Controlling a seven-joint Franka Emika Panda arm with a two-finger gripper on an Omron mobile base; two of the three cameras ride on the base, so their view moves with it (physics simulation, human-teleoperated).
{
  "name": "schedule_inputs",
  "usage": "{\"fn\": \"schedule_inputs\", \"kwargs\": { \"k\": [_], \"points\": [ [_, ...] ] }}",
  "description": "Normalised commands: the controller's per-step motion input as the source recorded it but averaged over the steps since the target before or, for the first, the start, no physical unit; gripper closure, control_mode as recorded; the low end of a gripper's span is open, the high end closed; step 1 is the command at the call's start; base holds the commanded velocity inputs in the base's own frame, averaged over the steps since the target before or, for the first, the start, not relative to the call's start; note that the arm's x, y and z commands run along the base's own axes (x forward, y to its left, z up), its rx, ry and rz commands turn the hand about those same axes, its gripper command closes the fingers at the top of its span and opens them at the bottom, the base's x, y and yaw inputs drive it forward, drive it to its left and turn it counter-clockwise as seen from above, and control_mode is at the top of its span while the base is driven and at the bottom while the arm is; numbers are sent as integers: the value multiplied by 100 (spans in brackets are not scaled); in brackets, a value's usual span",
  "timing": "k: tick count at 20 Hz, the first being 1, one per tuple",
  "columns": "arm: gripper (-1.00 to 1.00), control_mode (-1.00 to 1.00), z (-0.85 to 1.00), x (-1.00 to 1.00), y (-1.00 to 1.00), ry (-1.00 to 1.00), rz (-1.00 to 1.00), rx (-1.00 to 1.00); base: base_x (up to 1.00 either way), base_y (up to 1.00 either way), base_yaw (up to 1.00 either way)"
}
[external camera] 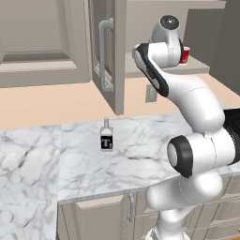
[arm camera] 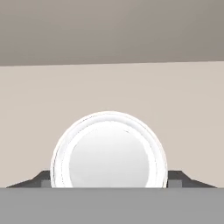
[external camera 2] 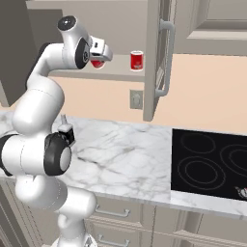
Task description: Restock the canned food cabinet by taking the new fresh canned food from the counter and placing it in the cabinet. Then, take the old canned food from the cabinet and place it on the counter.
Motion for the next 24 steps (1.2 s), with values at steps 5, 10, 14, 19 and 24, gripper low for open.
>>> {"fn": "schedule_inputs", "kwargs": {
  "k": [5, 10, 14, 19, 24],
  "points": [
    [-100, -100, 0, 12, 0, -3, 0, 0, 0, 0, 0],
    [-100, -100, 0, 30, 0, -13, 0, 0, 0, 0, 0],
    [-100, -100, 0, 42, 0, -21, 0, 0, 0, 0, 0],
    [-100, -100, 9, 6, 0, -26, 0, 0, 0, 0, 0],
    [-100, -100, 27, -24, 0, -34, 0, 0, 0, 0, 0]
  ]
}}
